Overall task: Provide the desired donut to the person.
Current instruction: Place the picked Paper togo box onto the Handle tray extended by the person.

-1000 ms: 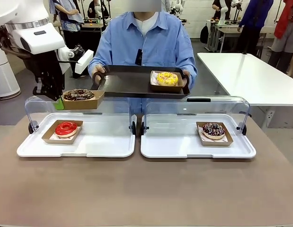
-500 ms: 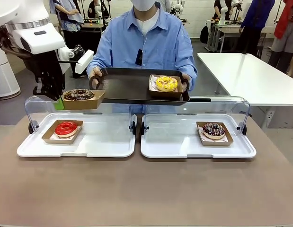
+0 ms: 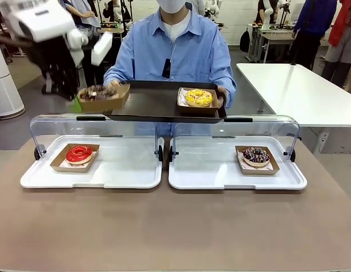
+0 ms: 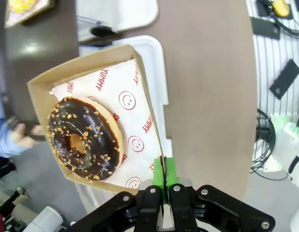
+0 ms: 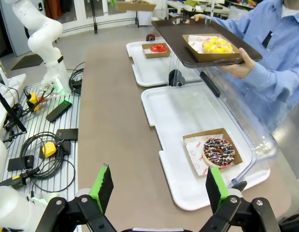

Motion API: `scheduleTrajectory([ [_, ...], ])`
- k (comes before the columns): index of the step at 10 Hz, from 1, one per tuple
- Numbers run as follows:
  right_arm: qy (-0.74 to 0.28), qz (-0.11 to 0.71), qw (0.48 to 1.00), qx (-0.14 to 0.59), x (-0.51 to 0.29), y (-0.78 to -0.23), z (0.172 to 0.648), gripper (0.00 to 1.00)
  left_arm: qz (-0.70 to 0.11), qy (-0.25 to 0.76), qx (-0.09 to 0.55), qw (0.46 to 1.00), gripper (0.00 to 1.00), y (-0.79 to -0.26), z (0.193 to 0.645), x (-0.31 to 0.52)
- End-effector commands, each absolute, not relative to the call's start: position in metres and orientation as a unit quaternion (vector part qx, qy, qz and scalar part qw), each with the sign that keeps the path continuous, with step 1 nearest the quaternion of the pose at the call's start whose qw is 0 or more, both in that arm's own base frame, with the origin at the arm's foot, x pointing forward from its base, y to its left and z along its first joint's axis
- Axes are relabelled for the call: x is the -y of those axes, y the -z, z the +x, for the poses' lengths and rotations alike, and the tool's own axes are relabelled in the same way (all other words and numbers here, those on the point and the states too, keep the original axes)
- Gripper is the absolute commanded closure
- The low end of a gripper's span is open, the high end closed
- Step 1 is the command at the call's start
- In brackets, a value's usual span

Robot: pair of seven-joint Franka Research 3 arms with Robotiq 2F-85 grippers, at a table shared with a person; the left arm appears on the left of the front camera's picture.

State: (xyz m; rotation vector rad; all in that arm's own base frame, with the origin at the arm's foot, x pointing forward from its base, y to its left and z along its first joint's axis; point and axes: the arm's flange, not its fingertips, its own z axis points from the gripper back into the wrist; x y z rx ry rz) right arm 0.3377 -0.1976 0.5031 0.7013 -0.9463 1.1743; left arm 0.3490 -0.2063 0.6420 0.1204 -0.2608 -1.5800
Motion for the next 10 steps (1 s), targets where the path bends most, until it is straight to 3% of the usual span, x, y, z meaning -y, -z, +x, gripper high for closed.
scheduleTrajectory([
  [1,-0.526,0.313,0.671,0.419,0.2,-0.503,0.336,0.0,0.06,0.698,0.131,0.702,0.99,-0.665,0.373,0.234],
  [4,-0.526,0.313,0.671,0.419,0.2,-0.503,0.336,0.0,0.06,0.732,0.121,0.668,0.99,-0.676,0.441,0.277],
  [7,-0.526,0.313,0.671,0.419,0.2,-0.503,0.336,0.0,0.081,0.735,0.086,0.668,0.99,-0.66,0.504,0.303],
  [10,-0.526,0.313,0.671,0.419,0.2,-0.503,0.336,0.0,0.068,0.764,0.059,0.639,0.99,-0.63,0.538,0.309],
])
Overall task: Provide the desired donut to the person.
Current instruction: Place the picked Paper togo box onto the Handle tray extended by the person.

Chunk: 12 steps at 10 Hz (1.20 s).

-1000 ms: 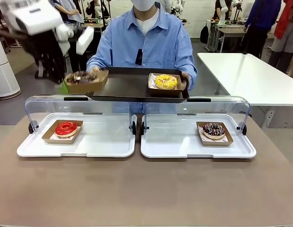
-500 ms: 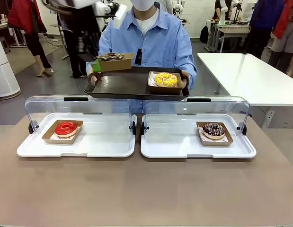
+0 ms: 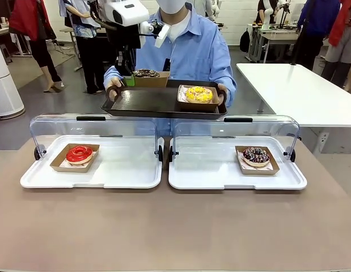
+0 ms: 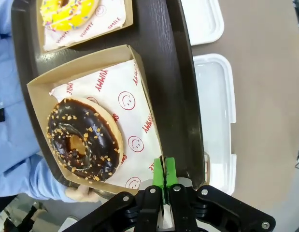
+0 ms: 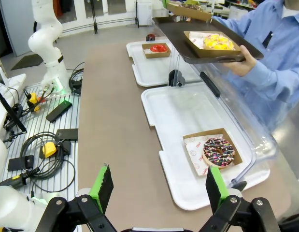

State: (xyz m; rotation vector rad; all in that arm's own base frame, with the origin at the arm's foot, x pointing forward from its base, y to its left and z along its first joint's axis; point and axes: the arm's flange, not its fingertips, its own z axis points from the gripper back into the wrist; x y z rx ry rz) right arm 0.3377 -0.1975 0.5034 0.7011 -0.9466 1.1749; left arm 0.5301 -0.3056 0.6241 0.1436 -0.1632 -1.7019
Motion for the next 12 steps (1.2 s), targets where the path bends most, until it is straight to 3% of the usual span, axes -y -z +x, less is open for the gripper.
scheduleTrajectory([
  [1,-0.526,0.313,0.671,0.419,0.2,-0.503,0.336,0.0,0.063,0.77,0.049,0.633,0.99,-0.62,0.548,0.308],
  [7,-0.526,0.313,0.671,0.419,0.2,-0.503,0.336,0.0,0.057,0.766,0.03,0.639,0.99,-0.581,0.571,0.3],
  [8,-0.526,0.313,0.671,0.419,0.2,-0.503,0.336,0.0,0.053,0.763,0.03,0.643,0.42,-0.58,0.572,0.3],
  [9,-0.526,0.313,0.671,0.419,0.2,-0.503,0.336,0.0,0.052,0.765,0.027,0.641,0.42,-0.582,0.576,0.3],
  [10,-0.526,0.313,0.671,0.419,0.2,-0.503,0.336,0.0,0.052,0.763,0.027,0.643,0.0,-0.581,0.575,0.3],
  [11,-0.526,0.313,0.671,0.419,0.2,-0.503,0.336,0.0,0.05,0.762,0.029,0.646,0.4,-0.581,0.572,0.299],
  [12,-0.526,0.313,0.671,0.419,0.2,-0.503,0.336,0.0,0.048,0.763,0.028,0.644,0.0,-0.582,0.573,0.299],
])
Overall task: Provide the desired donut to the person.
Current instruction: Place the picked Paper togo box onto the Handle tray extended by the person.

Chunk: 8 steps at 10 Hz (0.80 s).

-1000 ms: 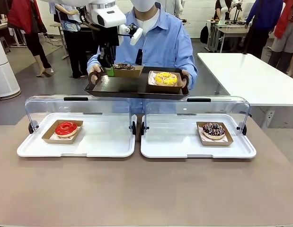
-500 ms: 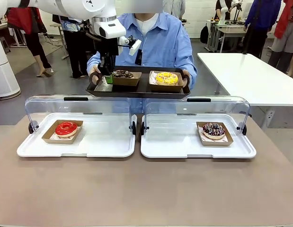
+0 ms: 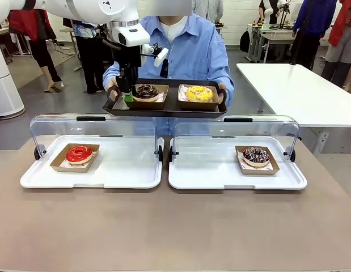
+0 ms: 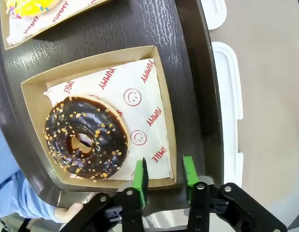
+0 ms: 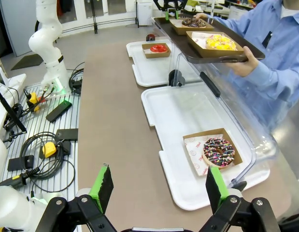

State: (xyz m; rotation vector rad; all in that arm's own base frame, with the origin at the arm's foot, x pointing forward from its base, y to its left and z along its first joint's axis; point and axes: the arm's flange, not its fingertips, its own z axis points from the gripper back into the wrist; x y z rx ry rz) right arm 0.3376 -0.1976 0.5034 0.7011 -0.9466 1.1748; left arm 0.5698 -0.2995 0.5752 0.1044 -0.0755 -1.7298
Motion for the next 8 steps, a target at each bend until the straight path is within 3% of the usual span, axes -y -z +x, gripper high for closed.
scheduleTrajectory([
  [1,-0.526,0.313,0.671,0.419,0.1995,-0.5027,0.3363,0.0,0.047,0.764,0.025,0.642,0.0,-0.5823,0.5753,0.2992],
  [8,-0.526,0.313,0.671,0.419,0.1995,-0.5027,0.3363,0.0,0.027,0.765,0.023,0.643,0.0,-0.5822,0.5706,0.2966],
])
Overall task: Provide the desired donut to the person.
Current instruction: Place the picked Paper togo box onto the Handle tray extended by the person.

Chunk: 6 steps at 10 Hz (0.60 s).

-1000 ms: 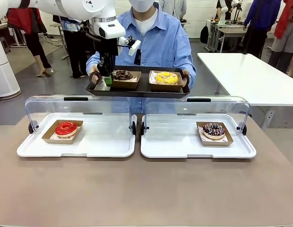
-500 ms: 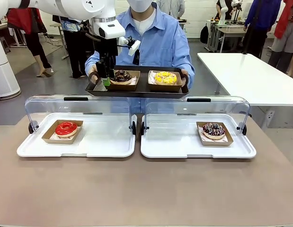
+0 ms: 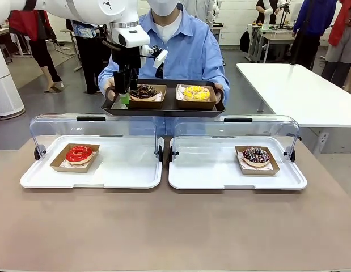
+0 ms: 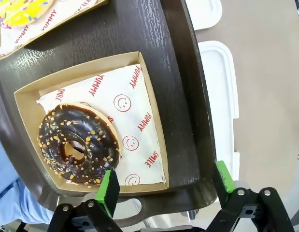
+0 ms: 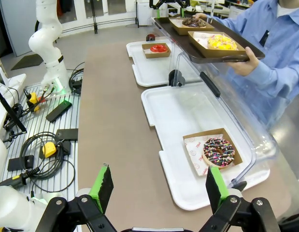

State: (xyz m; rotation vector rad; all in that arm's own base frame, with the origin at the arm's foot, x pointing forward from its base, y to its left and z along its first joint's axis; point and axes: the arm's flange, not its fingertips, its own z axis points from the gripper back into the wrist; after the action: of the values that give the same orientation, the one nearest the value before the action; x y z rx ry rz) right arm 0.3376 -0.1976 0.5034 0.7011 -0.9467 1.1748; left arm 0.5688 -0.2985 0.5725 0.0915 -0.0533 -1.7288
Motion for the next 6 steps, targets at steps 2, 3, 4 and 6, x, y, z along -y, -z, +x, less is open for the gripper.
scheduleTrajectory([
  [2,-0.526,0.313,0.671,0.419,0.2,-0.503,0.336,0.0,-0.024,0.762,0.018,0.647,0.0,-0.595,0.54,0.279],
  [3,-0.526,0.313,0.671,0.419,0.2,-0.503,0.336,0.0,-0.042,0.769,0.02,0.638,0.0,-0.599,0.519,0.259],
  [4,-0.526,0.313,0.671,0.419,0.2,-0.503,0.336,0.0,-0.044,0.771,0.024,0.634,0.0,-0.596,0.497,0.239],
  [6,-0.526,0.313,0.671,0.419,0.2,-0.503,0.336,0.0,-0.049,0.781,0.034,0.622,0.0,-0.584,0.458,0.193],
])
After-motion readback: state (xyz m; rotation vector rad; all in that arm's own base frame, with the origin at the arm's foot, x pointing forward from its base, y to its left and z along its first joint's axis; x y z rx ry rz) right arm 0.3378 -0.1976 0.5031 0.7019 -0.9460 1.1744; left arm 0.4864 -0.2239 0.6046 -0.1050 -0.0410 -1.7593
